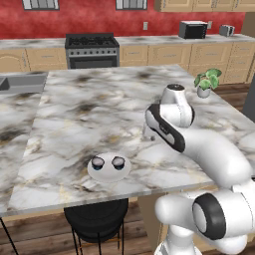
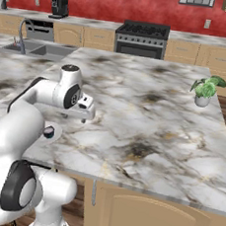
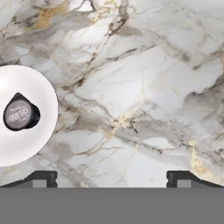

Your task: Place two yogurt containers on each plate.

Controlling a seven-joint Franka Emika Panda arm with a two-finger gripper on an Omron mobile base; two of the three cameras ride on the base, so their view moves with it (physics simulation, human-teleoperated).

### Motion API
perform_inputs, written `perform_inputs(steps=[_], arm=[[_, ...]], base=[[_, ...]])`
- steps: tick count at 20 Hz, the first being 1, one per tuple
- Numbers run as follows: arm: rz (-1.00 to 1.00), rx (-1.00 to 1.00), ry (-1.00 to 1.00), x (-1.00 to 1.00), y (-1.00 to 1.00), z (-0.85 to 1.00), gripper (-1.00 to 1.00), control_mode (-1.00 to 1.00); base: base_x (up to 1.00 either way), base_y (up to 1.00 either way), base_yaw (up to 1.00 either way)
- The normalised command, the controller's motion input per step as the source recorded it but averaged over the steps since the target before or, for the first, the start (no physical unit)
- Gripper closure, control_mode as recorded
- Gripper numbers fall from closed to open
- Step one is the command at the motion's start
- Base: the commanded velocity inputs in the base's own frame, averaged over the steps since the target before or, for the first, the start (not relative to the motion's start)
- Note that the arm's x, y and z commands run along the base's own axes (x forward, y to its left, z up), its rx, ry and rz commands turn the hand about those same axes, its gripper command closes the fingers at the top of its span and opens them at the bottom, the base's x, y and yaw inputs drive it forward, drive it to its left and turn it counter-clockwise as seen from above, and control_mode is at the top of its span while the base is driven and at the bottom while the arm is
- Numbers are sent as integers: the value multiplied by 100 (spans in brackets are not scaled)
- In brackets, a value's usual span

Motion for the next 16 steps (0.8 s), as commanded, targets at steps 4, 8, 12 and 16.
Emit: perform_inputs(steps=[4,8,12,16], arm=[[0,0,0,-21,-56,43,-100,-100],[0,0,0,-41,-44,27,-100,-100],[0,0,0,-46,-16,12,-100,-100],[0,0,0,-31,-4,1,-100,-100]], base=[[0,0,0],[0,0,0],[0,0,0],[0,0,0]])
